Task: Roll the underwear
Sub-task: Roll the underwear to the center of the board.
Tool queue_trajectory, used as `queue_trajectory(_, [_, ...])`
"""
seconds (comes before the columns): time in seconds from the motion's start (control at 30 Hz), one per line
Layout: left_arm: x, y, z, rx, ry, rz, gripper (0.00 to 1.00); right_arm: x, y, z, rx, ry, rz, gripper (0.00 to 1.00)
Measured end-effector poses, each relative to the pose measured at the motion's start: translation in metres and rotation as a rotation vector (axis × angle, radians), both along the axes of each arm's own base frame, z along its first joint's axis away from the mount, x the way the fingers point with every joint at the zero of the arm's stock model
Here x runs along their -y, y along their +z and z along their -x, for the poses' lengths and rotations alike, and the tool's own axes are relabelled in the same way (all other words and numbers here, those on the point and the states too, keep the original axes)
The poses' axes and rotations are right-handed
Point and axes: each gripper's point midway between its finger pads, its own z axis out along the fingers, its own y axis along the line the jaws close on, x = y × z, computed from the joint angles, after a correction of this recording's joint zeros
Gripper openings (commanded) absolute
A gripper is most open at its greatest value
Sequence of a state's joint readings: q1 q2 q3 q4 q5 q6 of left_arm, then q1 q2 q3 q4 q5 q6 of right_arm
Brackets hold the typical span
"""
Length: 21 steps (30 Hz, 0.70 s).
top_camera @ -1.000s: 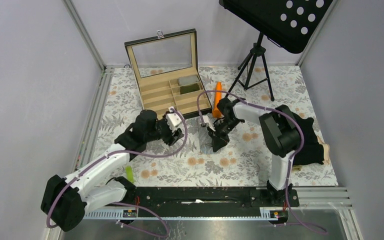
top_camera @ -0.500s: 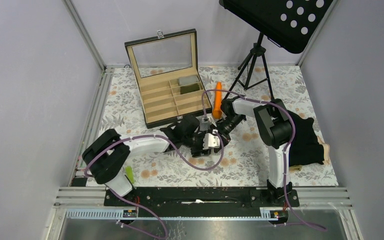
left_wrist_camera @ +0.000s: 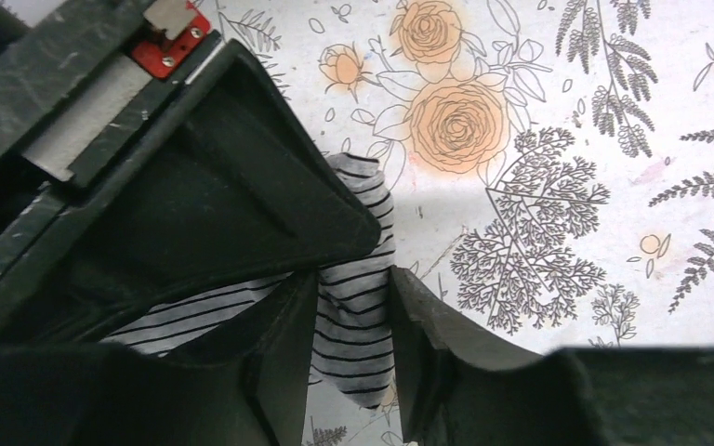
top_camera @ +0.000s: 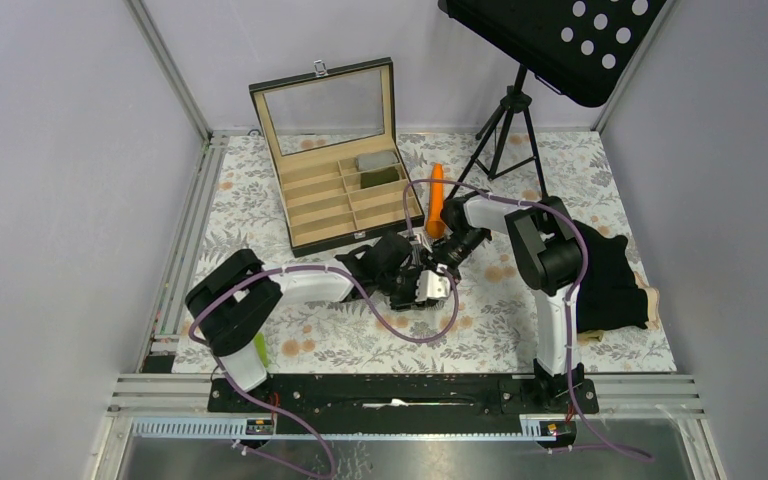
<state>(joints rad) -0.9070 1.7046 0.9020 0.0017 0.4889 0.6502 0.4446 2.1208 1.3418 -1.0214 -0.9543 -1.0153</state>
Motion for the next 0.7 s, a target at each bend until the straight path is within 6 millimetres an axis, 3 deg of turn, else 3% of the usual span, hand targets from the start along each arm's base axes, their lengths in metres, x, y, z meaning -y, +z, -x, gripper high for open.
queue_trajectory(0.23, [0.002, -0.005, 0.006, -0.072, 0.0, -0.016, 0.34, 0.0, -0.001, -0.002, -0.025, -0.023, 0.021, 0.09])
queue_trajectory(0.33, [0.002, -0.007, 0.007, -0.097, 0.007, -0.026, 0.21, 0.0, -0.001, -0.003, -0.034, -0.032, 0.027, 0.12])
queue_trajectory(0.47, [0.001, -0.007, 0.006, -0.117, 0.016, -0.032, 0.05, 0.0, -0.001, -0.003, -0.045, -0.041, 0.036, 0.25])
queue_trajectory(0.6, [0.003, -0.004, 0.004, -0.123, 0.01, -0.044, 0.0, 0.003, 0.007, -0.007, -0.058, -0.051, 0.053, 0.39])
queue_trajectory(0.7, [0.001, -0.003, 0.005, -0.127, 0.001, -0.06, 0.0, 0.001, 0.029, -0.024, -0.06, -0.089, 0.027, 0.4])
